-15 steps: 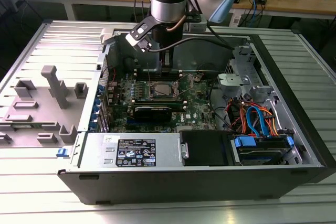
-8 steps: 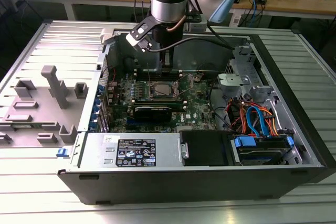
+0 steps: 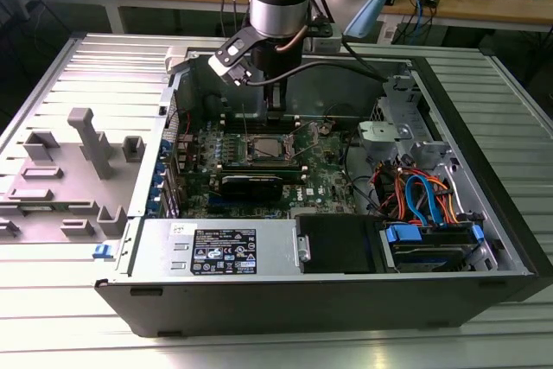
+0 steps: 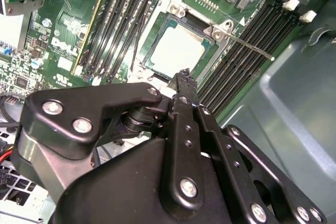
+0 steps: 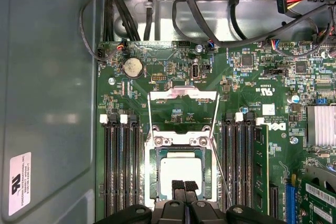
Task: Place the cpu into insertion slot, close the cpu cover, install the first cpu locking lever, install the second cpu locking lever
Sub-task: 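Place the cpu into insertion slot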
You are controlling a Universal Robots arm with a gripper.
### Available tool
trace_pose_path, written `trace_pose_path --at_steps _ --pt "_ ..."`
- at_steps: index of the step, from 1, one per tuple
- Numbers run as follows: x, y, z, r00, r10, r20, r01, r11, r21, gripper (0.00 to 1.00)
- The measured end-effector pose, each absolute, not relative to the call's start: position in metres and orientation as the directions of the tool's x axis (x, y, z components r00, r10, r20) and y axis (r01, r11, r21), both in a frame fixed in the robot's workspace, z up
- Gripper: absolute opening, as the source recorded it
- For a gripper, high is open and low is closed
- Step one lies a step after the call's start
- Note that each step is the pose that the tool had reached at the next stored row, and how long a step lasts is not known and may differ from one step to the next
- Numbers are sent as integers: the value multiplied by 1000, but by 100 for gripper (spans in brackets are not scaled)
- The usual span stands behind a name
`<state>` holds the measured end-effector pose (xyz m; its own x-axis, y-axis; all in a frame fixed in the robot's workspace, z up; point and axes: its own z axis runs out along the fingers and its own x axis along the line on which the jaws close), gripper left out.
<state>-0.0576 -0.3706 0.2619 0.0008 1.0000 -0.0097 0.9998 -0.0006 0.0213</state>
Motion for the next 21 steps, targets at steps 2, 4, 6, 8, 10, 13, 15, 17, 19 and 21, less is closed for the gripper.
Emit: trace_pose_path --at_steps 2,4,6,8,10,13,15,17,19,21 --pt "-50 -371 262 1 1000 -11 1000 -1 21 11" --pt "-39 -371 262 1 1000 -11 1000 -1 21 11" --pt "-34 -371 262 1 1000 -11 1000 -1 21 11" --pt "-29 -371 262 1 1000 -11 1000 -1 21 11" --pt "-17 -371 262 1 1000 -11 1000 -1 21 11" --pt "1 -371 262 1 1000 -11 1000 -1 20 11" --pt "7 -371 262 1 1000 -11 1000 -1 20 11" --pt "13 -371 262 1 1000 -11 1000 -1 20 11" --pt "25 -371 262 1 1000 -11 1000 -1 20 11" --pt "31 -371 262 1 1000 -11 1000 -1 20 11"
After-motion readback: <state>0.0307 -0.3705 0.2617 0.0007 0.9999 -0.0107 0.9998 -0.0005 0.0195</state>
